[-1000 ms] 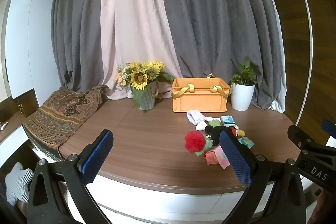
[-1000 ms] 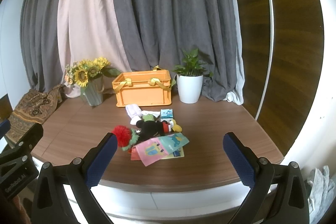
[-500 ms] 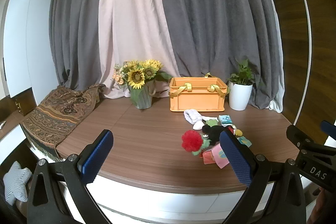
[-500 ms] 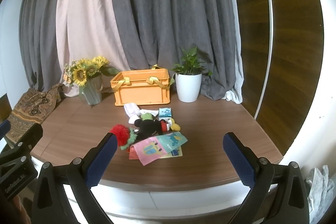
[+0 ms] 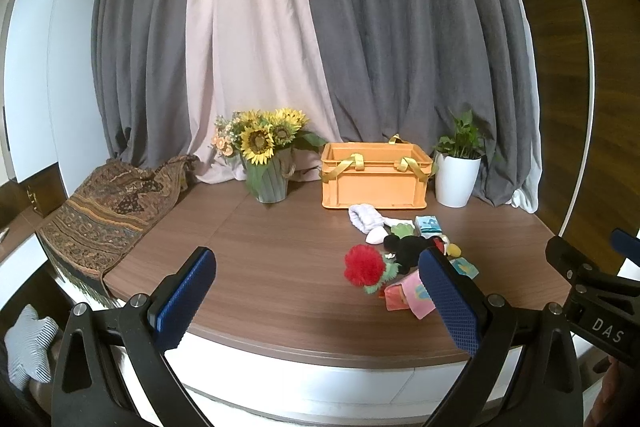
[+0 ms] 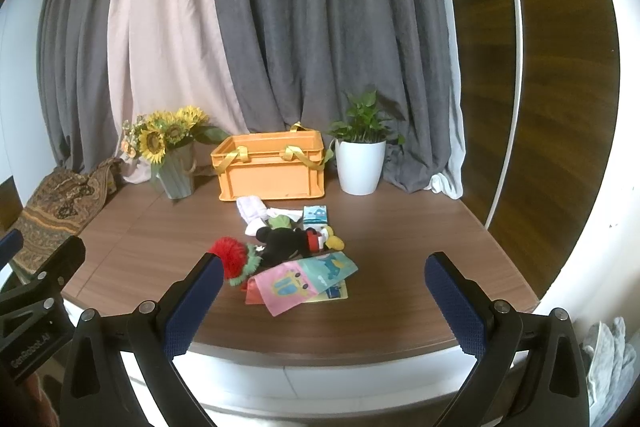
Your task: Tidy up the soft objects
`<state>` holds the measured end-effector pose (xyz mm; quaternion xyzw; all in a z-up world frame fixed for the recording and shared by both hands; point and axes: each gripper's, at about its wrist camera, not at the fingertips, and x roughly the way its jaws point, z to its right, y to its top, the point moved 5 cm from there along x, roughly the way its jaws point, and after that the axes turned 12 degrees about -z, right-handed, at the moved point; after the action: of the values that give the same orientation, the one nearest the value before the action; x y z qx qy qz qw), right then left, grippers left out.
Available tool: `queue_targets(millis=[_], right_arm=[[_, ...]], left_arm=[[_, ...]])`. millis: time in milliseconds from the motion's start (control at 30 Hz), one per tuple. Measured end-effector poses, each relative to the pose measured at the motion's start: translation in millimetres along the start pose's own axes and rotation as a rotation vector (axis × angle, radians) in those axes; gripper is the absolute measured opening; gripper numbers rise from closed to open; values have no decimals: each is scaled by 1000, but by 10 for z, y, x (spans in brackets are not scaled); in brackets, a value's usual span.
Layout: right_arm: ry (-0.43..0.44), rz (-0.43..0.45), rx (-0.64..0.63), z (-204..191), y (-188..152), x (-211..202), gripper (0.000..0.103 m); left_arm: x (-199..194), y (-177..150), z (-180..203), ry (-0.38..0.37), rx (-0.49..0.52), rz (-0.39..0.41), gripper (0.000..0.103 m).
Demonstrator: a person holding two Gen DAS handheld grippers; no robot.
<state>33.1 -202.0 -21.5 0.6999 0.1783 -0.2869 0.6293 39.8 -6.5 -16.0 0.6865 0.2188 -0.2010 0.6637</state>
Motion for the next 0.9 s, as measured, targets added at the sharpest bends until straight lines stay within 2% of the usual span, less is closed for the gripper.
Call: queue_targets(millis=[633, 900], right_arm=[[-1, -12, -3, -9, 8, 100, 102], [9, -38, -2, 38, 28, 263, 102]], left_arm=[[146, 33, 33, -2, 7, -22, 103], [332, 2, 122, -4, 15, -64, 103]])
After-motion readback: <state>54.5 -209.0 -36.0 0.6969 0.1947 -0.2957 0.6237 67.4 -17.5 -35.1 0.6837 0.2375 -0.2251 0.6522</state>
